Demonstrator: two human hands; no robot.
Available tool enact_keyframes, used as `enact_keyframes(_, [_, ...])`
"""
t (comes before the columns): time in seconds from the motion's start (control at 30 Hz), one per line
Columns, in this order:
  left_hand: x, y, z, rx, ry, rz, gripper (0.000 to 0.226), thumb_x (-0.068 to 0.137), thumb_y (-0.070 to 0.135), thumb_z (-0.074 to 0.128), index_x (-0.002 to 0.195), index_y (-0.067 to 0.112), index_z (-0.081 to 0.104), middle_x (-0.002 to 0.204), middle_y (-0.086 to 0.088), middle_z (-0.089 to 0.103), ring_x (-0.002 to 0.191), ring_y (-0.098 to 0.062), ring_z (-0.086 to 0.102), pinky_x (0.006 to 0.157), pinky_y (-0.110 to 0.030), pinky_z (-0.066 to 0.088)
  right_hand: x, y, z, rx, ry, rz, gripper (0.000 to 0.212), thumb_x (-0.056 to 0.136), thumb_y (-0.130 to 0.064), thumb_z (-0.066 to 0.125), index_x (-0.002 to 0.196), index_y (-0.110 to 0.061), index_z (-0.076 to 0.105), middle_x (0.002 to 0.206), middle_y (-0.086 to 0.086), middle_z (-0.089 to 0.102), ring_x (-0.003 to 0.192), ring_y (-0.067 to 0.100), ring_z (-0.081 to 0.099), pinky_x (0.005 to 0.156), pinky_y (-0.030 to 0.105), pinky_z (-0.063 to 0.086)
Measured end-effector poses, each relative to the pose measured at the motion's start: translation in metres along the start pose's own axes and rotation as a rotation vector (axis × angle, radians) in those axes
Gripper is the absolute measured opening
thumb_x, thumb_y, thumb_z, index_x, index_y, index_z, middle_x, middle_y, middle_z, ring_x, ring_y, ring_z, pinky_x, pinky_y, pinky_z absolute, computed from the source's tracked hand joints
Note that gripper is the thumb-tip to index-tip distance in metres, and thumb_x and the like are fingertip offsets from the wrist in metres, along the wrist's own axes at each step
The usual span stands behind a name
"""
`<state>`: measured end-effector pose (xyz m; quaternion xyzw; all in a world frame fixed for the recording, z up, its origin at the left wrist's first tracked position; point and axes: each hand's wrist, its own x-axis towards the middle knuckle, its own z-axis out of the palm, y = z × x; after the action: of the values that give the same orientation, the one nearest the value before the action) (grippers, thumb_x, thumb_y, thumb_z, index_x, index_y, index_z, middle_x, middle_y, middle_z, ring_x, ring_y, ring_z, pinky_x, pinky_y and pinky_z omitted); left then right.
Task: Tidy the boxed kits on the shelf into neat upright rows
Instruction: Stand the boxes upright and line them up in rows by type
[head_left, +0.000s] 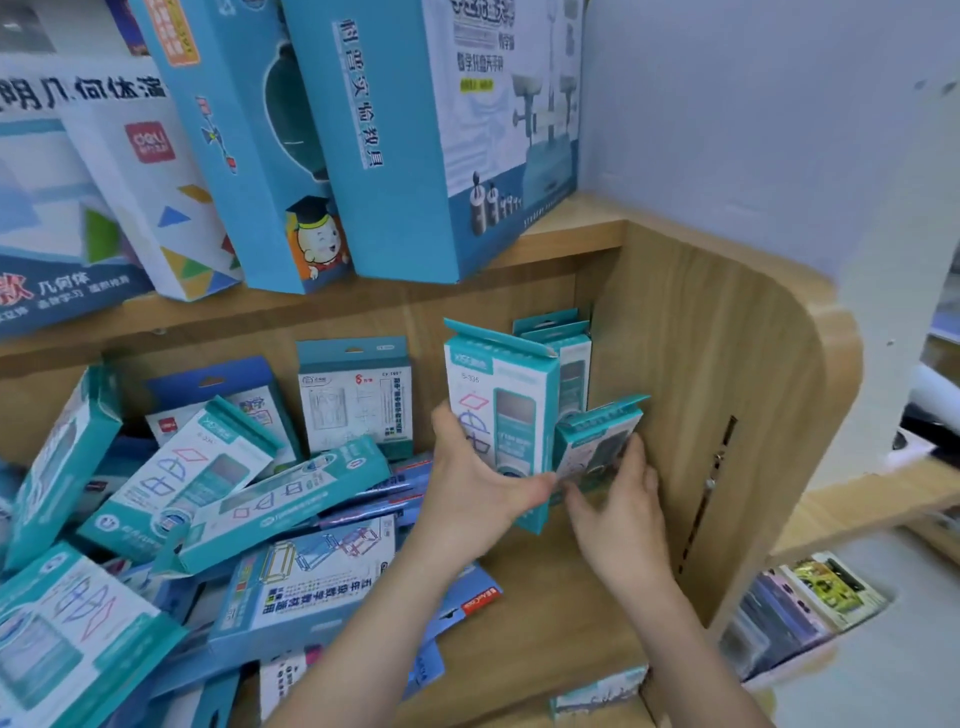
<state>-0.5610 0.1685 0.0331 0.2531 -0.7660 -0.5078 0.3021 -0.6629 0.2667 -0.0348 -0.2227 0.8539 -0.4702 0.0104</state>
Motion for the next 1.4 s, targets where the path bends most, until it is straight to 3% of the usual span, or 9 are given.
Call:
enact_keyframes(0.23, [0.008, -0.043, 0.048, 0.006, 0.044, -0.088, 0.076, 0.056, 0.015, 0.089, 0.106, 0.020, 0.032, 0.104, 0.019, 0.052, 0.094, 0.008, 0.052, 0.072, -0.004, 0.040, 0.003, 0.003, -0.012, 0.088, -0.048, -0.050, 0.078, 0.091, -0.003, 0.052, 0.151, -0.026, 0.009, 0.123, -0.002, 0.054, 0.109, 0.017, 0.057, 0.093, 0.034, 0.046])
enact_keyframes(0.37, [0.017, -0.055, 0.066, 0.022, 0.076, -0.108, 0.076, 0.053, 0.017, 0.089, 0.104, 0.020, 0.032, 0.109, 0.006, 0.057, 0.099, -0.004, 0.058, 0.079, -0.020, 0.048, 0.006, 0.003, -0.013, 0.167, -0.148, -0.042, 0.066, 0.094, -0.004, 0.047, 0.150, -0.025, 0.019, 0.135, -0.003, 0.051, 0.121, 0.014, 0.051, 0.103, 0.034, 0.043])
enact_keyframes(0.53, [0.015, -0.060, 0.077, 0.044, 0.081, -0.130, 0.059, 0.067, 0.013, 0.081, 0.093, 0.030, 0.031, 0.100, 0.013, 0.059, 0.090, -0.004, 0.060, 0.063, -0.010, 0.042, 0.003, 0.005, -0.008, 0.208, -0.232, -0.076, 0.059, 0.094, -0.009, 0.049, 0.145, -0.034, 0.031, 0.126, -0.014, 0.050, 0.116, 0.000, 0.046, 0.095, 0.018, 0.040])
enact_keyframes(0.73, [0.016, -0.055, 0.062, 0.141, -0.023, -0.112, 0.037, 0.077, 0.002, 0.066, 0.104, 0.019, 0.048, 0.096, 0.016, 0.062, 0.091, -0.006, 0.061, 0.069, -0.016, 0.046, 0.012, 0.022, -0.001, 0.140, -0.121, -0.060, 0.027, 0.092, -0.018, 0.056, 0.119, -0.017, 0.052, 0.114, 0.003, 0.062, 0.106, 0.019, 0.058, 0.088, 0.041, 0.050])
enact_keyframes(0.87, [0.015, -0.036, 0.049, -0.191, -0.008, -0.168, 0.052, 0.076, -0.015, 0.045, 0.106, 0.025, 0.059, 0.101, 0.010, 0.070, 0.098, -0.007, 0.064, 0.077, -0.023, 0.052, 0.015, 0.024, -0.001, 0.118, -0.154, -0.092, 0.019, 0.094, -0.018, 0.053, 0.113, -0.017, 0.049, 0.115, 0.002, 0.059, 0.106, 0.018, 0.056, 0.088, 0.043, 0.050])
enact_keyframes(0.97, [0.023, -0.010, 0.034, -0.444, 0.095, -0.206, 0.042, 0.083, -0.007, 0.045, 0.104, 0.023, 0.066, 0.098, 0.004, 0.072, 0.090, -0.010, 0.067, 0.071, -0.028, 0.053, 0.013, 0.027, -0.004, 0.102, -0.193, -0.107, 0.015, 0.097, -0.019, 0.049, 0.111, -0.019, 0.046, 0.117, -0.002, 0.057, 0.108, 0.013, 0.055, 0.088, 0.036, 0.052])
enact_keyframes(1.07, [0.047, 0.020, 0.024, -0.151, 0.040, -0.158, 0.019, 0.093, 0.030, 0.052, 0.104, 0.023, 0.066, 0.097, 0.008, 0.070, 0.089, -0.010, 0.065, 0.075, -0.030, 0.052, 0.010, 0.031, -0.009, 0.152, -0.240, -0.106, 0.015, 0.098, -0.021, 0.046, 0.112, -0.023, 0.043, 0.118, -0.005, 0.059, 0.109, 0.009, 0.057, 0.088, 0.033, 0.053])
enact_keyframes(1.17, [0.075, 0.040, 0.024, 0.244, -0.187, -0.186, 0.048, 0.085, 0.056, 0.057, 0.118, 0.021, 0.060, 0.106, 0.008, 0.066, 0.090, -0.009, 0.064, 0.076, -0.033, 0.054, 0.010, 0.033, -0.011, 0.170, -0.286, -0.107, 0.018, 0.099, -0.021, 0.045, 0.116, -0.021, 0.042, 0.119, -0.004, 0.061, 0.108, 0.011, 0.058, 0.089, 0.037, 0.053])
enact_keyframes(1.4, [0.102, 0.054, 0.023, 0.675, -0.276, -0.005, 0.037, 0.085, 0.025, 0.066, 0.121, 0.017, 0.061, 0.113, 0.001, 0.067, 0.082, -0.012, 0.066, 0.070, -0.032, 0.058, 0.012, 0.037, -0.008, 0.218, -0.268, -0.093, 0.026, 0.099, -0.021, 0.043, 0.125, -0.026, 0.042, 0.120, -0.008, 0.060, 0.109, 0.007, 0.057, 0.089, 0.031, 0.052])
